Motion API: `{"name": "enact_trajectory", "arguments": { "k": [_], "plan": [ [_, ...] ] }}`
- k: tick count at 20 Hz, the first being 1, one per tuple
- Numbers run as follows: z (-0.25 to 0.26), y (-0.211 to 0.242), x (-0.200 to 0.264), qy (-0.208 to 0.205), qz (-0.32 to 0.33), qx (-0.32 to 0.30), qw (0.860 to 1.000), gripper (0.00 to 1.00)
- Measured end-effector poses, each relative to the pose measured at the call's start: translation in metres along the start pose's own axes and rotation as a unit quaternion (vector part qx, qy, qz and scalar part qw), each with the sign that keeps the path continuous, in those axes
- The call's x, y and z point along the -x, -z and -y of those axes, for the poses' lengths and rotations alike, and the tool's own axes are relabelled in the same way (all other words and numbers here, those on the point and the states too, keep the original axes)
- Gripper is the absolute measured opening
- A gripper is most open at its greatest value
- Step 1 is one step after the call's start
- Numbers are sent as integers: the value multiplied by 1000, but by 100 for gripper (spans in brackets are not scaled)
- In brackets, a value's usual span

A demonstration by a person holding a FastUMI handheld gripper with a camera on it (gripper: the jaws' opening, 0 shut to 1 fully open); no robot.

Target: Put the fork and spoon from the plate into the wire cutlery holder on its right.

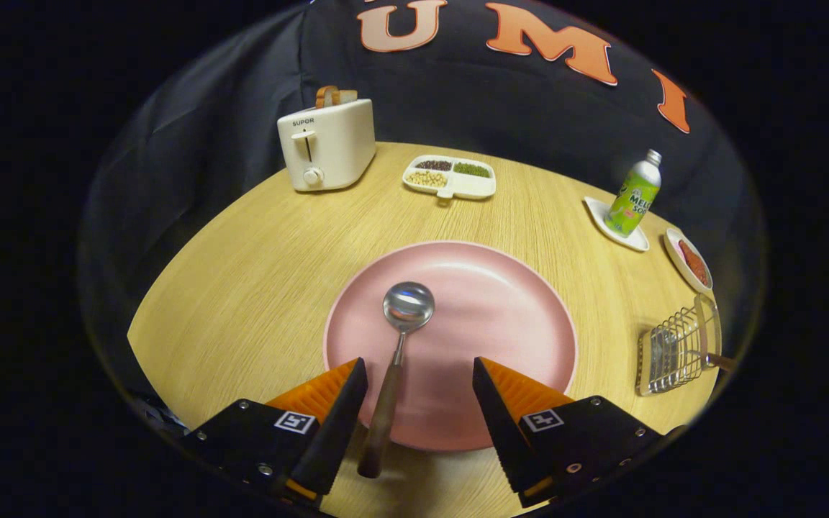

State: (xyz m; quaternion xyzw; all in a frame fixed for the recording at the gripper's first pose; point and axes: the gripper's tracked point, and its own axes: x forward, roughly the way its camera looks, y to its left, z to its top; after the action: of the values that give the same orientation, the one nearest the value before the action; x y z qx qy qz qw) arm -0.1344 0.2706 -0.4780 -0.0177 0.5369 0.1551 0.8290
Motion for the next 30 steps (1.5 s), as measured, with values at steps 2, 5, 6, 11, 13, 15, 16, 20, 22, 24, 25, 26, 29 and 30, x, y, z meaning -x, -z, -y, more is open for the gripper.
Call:
{"name": "enact_trajectory", "arguments": {
  "k": [2, 5, 6, 11, 13, 15, 16, 20, 22, 24, 25, 26, 29, 30],
  "plan": [
    [0, 5, -1, -5, -23, -10, 1000, 79],
    [-1, 15, -4, -9, -56, -9, 998, 57],
    [1, 14, -4, -6, -58, -8, 998, 47],
    [1, 15, -4, -9, -77, -24, 997, 10],
    [4, 10, -1, -10, -67, -34, 997, 8],
    [7, 0, 3, -18, -54, -52, 997, 7],
    [10, -4, 8, -20, -47, -58, 997, 7],
    [31, -25, 32, -26, -11, -84, 996, 7],
    [48, -33, 48, -18, 8, -91, 996, 7],
    [76, -38, 61, -5, 29, -90, 995, 6],
    [88, -42, 71, 3, 40, -88, 995, 6],
    [100, -46, 80, 12, 50, -87, 995, 7],
    [133, -62, 116, 44, 79, -82, 993, 7],
    [146, -65, 124, 54, 85, -81, 992, 7]
  ]
}}
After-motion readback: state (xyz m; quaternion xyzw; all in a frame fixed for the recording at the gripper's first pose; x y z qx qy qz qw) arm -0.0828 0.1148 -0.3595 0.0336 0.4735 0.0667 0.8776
